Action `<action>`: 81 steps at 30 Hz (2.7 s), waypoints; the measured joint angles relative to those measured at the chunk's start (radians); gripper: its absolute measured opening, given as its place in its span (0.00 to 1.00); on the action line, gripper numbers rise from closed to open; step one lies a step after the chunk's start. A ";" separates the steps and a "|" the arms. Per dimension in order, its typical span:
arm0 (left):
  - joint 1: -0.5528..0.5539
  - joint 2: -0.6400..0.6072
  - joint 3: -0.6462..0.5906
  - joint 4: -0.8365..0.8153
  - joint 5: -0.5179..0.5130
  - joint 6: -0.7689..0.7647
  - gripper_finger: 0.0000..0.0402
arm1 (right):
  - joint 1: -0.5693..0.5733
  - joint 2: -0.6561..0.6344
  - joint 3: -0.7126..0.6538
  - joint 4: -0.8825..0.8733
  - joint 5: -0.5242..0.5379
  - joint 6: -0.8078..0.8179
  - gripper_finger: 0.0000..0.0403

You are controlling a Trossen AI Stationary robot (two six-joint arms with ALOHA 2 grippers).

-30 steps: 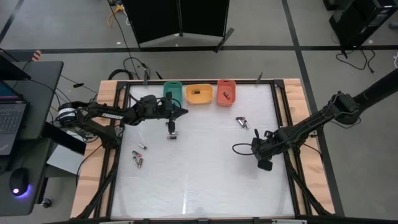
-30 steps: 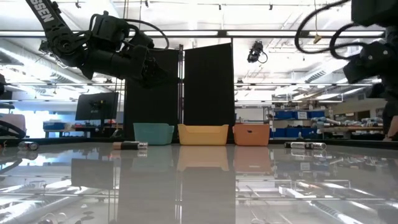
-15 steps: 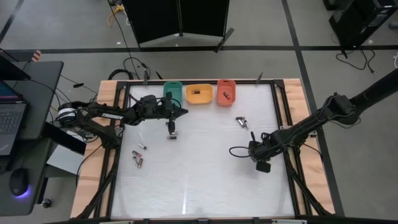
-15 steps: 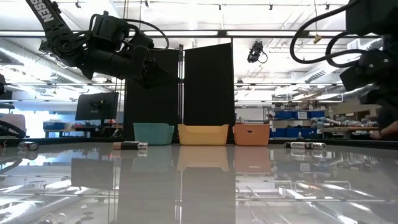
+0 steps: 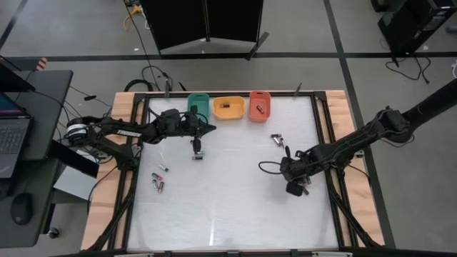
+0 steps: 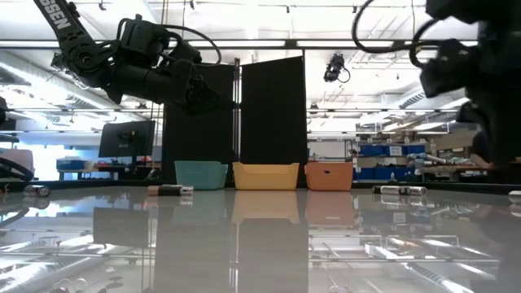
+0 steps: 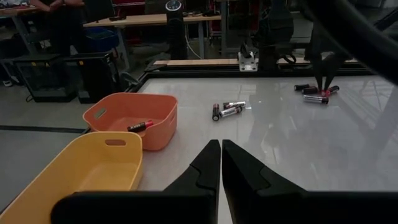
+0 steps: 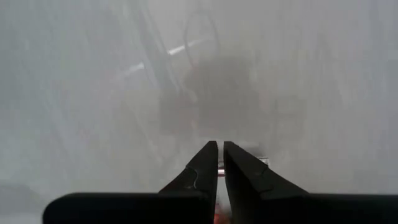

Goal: Sort batteries
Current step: Put the silver battery into the green bin

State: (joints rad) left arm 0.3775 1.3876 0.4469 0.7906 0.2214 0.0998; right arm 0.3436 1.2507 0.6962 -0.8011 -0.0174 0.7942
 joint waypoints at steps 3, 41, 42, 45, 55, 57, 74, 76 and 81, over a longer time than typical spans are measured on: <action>0.000 0.000 0.000 0.000 0.000 0.000 0.06 | -0.018 0.000 0.021 -0.026 -0.011 0.167 0.10; 0.000 0.000 0.000 -0.010 0.000 0.001 0.06 | -0.060 0.265 0.023 0.005 -0.047 0.509 0.31; 0.000 0.000 0.000 -0.010 0.000 0.001 0.06 | -0.060 0.260 0.023 0.006 -0.046 0.502 0.27; 0.000 0.000 0.000 -0.010 0.000 0.001 0.06 | -0.059 0.242 0.020 0.008 -0.032 0.470 0.15; 0.000 0.000 0.000 0.009 0.001 -0.102 0.06 | -0.060 0.174 0.016 0.075 0.159 0.242 0.14; 0.000 0.000 0.000 0.024 0.015 -0.138 0.06 | -0.071 0.153 0.016 0.143 0.202 0.171 0.14; -0.125 0.000 0.012 0.196 0.072 -0.234 0.07 | -0.213 0.138 0.018 1.156 0.416 -0.758 0.14; -0.144 0.000 0.031 0.198 0.060 -0.236 0.09 | -0.219 0.138 0.018 1.185 0.414 -0.792 0.14; -0.187 0.000 0.083 0.196 0.034 -0.213 0.20 | -0.224 0.139 0.018 1.188 0.412 -0.820 0.14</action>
State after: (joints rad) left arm 0.1903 1.3876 0.5299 0.9861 0.2554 -0.1134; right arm 0.1200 1.3892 0.7143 0.3868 0.3943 -0.0258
